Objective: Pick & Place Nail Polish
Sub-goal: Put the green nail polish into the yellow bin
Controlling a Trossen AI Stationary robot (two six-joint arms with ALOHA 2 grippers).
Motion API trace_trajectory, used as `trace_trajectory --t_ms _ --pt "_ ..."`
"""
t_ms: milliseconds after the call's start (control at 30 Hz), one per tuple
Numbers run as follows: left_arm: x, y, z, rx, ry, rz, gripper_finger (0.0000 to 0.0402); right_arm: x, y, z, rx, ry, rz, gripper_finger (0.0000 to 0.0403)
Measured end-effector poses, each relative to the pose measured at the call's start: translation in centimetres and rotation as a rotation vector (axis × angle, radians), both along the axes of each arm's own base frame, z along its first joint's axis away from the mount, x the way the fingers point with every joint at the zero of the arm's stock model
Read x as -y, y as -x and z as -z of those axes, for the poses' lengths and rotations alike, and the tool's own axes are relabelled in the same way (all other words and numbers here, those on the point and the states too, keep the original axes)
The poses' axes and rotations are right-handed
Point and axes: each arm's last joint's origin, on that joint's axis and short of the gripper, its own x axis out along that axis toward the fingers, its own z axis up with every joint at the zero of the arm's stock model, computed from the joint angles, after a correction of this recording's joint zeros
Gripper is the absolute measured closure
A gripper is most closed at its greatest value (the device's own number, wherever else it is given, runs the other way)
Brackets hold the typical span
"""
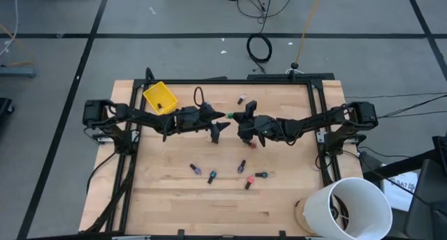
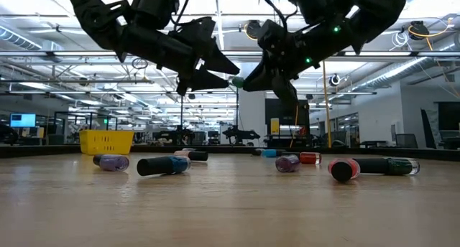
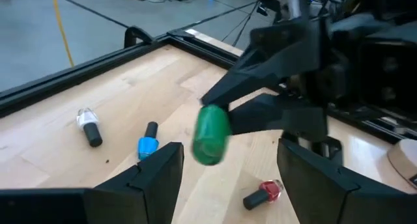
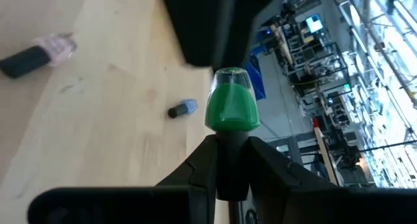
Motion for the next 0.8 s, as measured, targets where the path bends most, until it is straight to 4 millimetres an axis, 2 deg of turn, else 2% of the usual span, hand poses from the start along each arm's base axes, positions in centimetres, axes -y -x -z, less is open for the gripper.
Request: trace_trajectory --t_ms 433,800 --pt "-0.04 -0.13 -0.64 0.072 0.007 -0.003 0.0158 -0.39 -0.24 -0.34 0.052 -0.028 -0.075 0.0351" --pt "0.03 -0.24 -0.79 0.072 0.022 0.012 0.0158 -0.39 -0.3 -0.6 0.084 -0.031 -0.072 0.0351"
